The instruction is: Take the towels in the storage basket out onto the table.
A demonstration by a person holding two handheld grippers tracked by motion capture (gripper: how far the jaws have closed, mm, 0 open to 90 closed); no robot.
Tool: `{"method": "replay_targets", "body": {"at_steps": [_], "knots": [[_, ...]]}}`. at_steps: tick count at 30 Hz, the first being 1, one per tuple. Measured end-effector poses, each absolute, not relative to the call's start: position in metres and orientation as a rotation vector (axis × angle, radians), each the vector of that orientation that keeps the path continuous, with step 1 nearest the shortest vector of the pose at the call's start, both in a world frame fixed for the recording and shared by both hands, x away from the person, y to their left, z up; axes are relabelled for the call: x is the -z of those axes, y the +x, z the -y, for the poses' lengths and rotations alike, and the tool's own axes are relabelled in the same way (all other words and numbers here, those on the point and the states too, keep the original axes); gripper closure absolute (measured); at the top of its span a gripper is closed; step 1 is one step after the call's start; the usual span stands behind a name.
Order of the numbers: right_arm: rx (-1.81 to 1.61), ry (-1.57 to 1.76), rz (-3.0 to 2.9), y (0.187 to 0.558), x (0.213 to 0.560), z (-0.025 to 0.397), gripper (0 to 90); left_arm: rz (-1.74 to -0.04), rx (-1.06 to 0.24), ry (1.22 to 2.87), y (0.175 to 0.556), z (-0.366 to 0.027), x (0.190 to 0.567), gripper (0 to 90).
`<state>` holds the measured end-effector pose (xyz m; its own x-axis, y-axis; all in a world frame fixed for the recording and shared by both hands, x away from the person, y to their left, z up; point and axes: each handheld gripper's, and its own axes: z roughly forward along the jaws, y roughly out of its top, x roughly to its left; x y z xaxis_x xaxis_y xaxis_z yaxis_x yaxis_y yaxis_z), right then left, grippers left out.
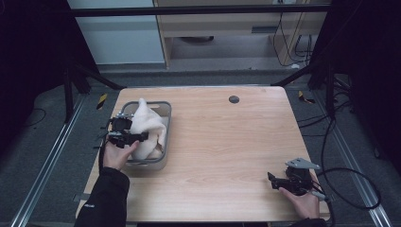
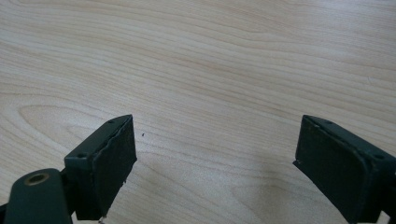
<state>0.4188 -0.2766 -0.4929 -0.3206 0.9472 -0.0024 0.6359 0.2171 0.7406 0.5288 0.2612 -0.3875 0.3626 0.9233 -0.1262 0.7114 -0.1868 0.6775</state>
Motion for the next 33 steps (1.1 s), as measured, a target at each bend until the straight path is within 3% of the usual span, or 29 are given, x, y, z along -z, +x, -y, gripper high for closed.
{"method": "replay_targets", "body": {"at_steps": [33], "knots": [[-0.902,1.455,-2.039,0.419,0.493,0.277,12.2,-1.282,-0.536,1.882,0.503,-0.275,0.305,56.8]]}}
